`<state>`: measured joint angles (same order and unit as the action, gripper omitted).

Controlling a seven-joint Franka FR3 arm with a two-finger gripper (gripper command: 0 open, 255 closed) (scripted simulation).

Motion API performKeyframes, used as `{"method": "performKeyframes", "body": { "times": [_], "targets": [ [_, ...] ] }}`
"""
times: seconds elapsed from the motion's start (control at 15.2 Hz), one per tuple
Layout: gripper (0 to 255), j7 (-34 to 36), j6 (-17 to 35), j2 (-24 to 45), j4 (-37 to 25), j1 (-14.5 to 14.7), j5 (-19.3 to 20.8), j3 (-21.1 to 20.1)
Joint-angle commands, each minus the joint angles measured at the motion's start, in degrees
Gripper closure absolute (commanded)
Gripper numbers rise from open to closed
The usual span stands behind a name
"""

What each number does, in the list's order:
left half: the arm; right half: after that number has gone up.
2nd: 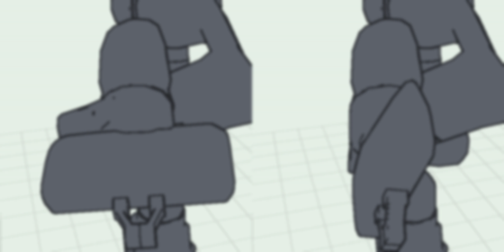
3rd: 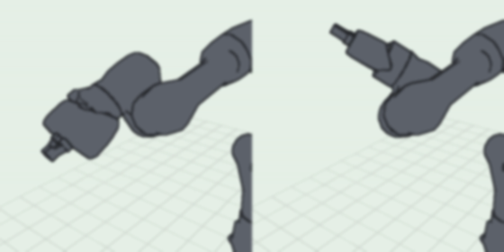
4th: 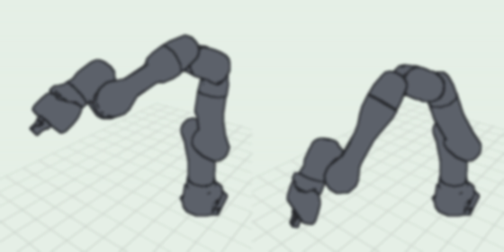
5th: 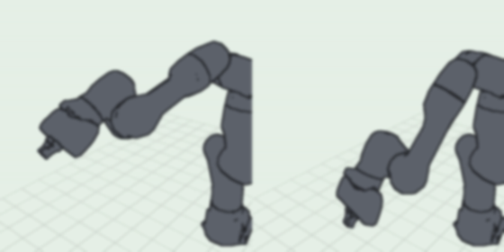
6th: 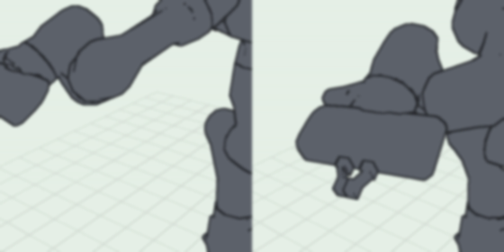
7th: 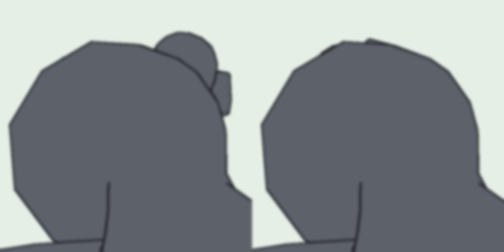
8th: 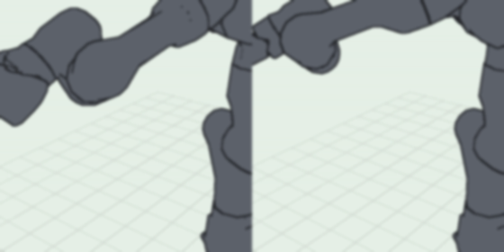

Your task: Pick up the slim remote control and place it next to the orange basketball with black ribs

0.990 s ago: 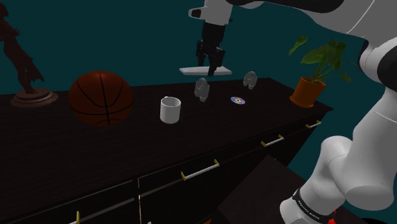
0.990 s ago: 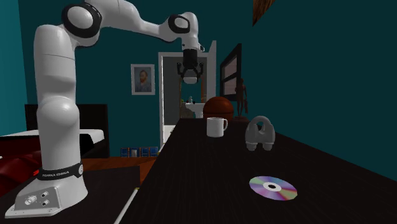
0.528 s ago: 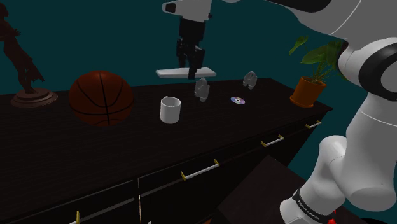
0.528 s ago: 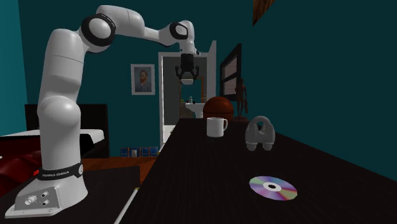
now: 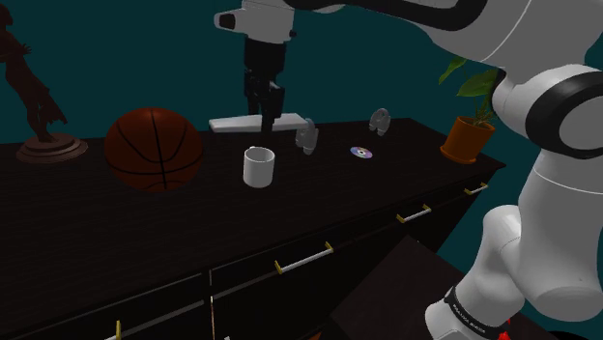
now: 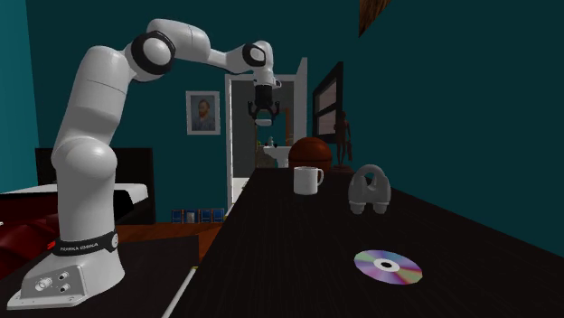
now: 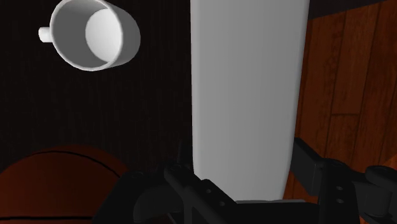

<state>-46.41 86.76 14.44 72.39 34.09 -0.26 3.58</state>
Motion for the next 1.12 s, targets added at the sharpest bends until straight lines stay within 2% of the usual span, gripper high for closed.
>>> {"method": "performKeyframes", "body": {
  "times": [0.0,1.06],
  "targets": [
    [255,0.1,1.8,-0.5,2.2,0.1,0.0,0.0],
    [255,0.2,15.1,-2.6,17.7,0.2,0.2,-0.1]
  ]
}}
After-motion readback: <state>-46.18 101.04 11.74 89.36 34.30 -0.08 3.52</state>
